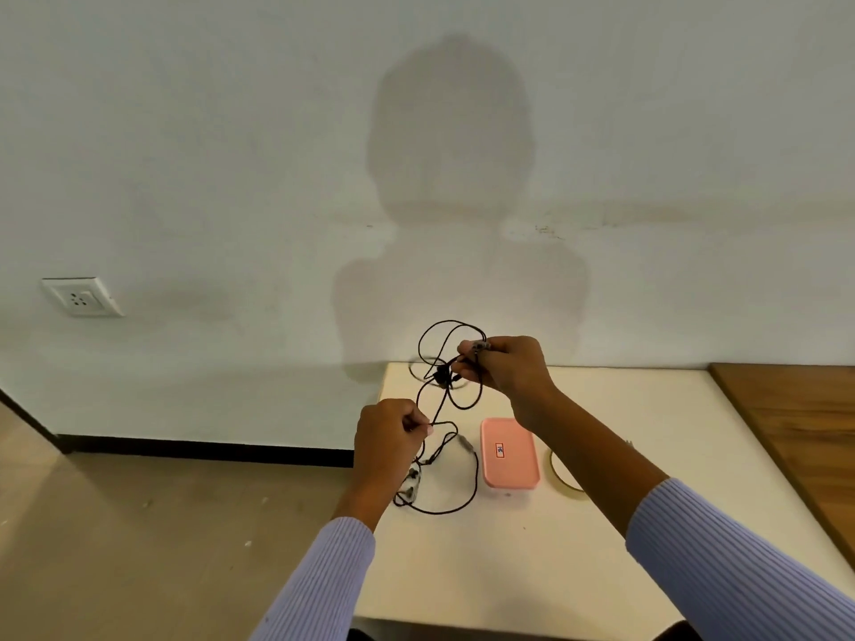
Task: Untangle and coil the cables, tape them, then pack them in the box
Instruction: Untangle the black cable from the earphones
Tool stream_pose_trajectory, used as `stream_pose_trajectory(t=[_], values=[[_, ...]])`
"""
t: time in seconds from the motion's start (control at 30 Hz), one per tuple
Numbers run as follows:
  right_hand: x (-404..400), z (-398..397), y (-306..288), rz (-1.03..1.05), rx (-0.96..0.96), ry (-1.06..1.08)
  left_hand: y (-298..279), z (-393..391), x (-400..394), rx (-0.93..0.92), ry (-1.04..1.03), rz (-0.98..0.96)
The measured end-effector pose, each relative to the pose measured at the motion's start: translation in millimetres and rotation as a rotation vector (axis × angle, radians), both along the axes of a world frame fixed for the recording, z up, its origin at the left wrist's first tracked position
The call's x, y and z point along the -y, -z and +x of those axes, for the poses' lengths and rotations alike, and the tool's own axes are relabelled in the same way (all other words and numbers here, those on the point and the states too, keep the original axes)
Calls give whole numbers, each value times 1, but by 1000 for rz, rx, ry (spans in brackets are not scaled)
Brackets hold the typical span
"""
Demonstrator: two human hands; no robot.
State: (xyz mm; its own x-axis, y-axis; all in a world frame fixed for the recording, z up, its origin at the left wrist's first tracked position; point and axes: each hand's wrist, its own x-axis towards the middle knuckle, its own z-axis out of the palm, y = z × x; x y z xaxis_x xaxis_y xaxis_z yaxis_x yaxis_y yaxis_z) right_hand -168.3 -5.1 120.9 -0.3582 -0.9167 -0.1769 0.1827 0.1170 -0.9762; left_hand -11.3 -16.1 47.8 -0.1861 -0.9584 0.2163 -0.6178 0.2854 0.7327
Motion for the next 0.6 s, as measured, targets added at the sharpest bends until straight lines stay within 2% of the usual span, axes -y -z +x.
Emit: stream_pose_trajectory(t=[0.13,0.27,0.43,0.5,0.6], values=[[-1,0,-2,4,33,-3,4,-4,9,32,-36,24],[-1,-3,3,37,-25,-5,2,-7,5,-15,-26,85],[-4,0,7,17,-54,-27,-2,-16,-5,-91,-11,23],[-5,-2,8,0,-135,-21,-2,-17,-3,-90,-4,-24],[-7,-11,14,-20,-409,0,-4,-12,0,-186,17,-11]])
